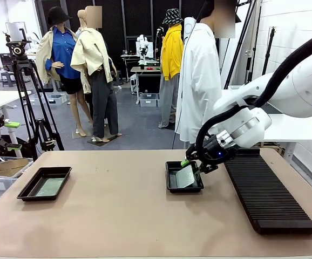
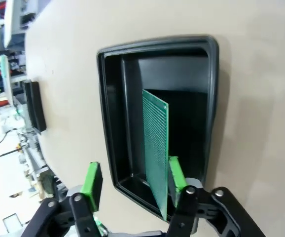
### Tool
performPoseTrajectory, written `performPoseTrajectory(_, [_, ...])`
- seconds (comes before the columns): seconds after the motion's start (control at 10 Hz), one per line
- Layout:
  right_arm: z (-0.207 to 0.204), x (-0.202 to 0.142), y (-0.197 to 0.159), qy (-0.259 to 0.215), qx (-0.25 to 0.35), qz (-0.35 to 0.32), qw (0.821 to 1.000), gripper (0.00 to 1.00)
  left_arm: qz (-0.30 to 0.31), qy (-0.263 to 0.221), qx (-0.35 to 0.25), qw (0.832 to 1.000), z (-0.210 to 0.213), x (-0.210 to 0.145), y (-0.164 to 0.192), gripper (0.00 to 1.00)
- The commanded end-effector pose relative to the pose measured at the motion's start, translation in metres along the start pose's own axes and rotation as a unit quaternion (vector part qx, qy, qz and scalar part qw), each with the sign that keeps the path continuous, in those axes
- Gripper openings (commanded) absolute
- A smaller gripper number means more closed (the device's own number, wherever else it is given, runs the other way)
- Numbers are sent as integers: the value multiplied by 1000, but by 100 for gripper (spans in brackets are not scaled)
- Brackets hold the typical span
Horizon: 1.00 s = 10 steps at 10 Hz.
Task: Inspect and transfer BCBs to ESD trays.
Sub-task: Pick up the Blank PCB from the PCB Rack and place it in the right ESD tray.
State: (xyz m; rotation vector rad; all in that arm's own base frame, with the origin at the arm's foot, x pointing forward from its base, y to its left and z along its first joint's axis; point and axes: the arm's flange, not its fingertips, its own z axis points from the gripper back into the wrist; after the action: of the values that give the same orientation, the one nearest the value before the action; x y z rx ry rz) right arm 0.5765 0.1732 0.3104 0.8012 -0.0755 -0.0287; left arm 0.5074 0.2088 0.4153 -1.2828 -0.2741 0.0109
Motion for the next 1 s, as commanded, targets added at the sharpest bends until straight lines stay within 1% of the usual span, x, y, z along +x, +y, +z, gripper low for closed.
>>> performPoseTrajectory(0.0, [10,9,25,1,-41,2,999,100,6,-3,4,1000,0,2,-3,100])
performPoseTrajectory(0.3, [34,12,54,1,-89,28,996,100,6,-3,4,1000,0,2,-3,100])
performPoseTrajectory(0.6, [46,14,66,13,-135,43,990,100,6,-3,4,1000,0,2,-3,100])
performPoseTrajectory(0.8, [44,15,66,26,-139,46,989,100,6,-3,4,1000,0,2,-3,100])
performPoseTrajectory(0.9, [47,10,61,6,-129,52,990,100,6,-3,4,1000,0,2,-3,100])
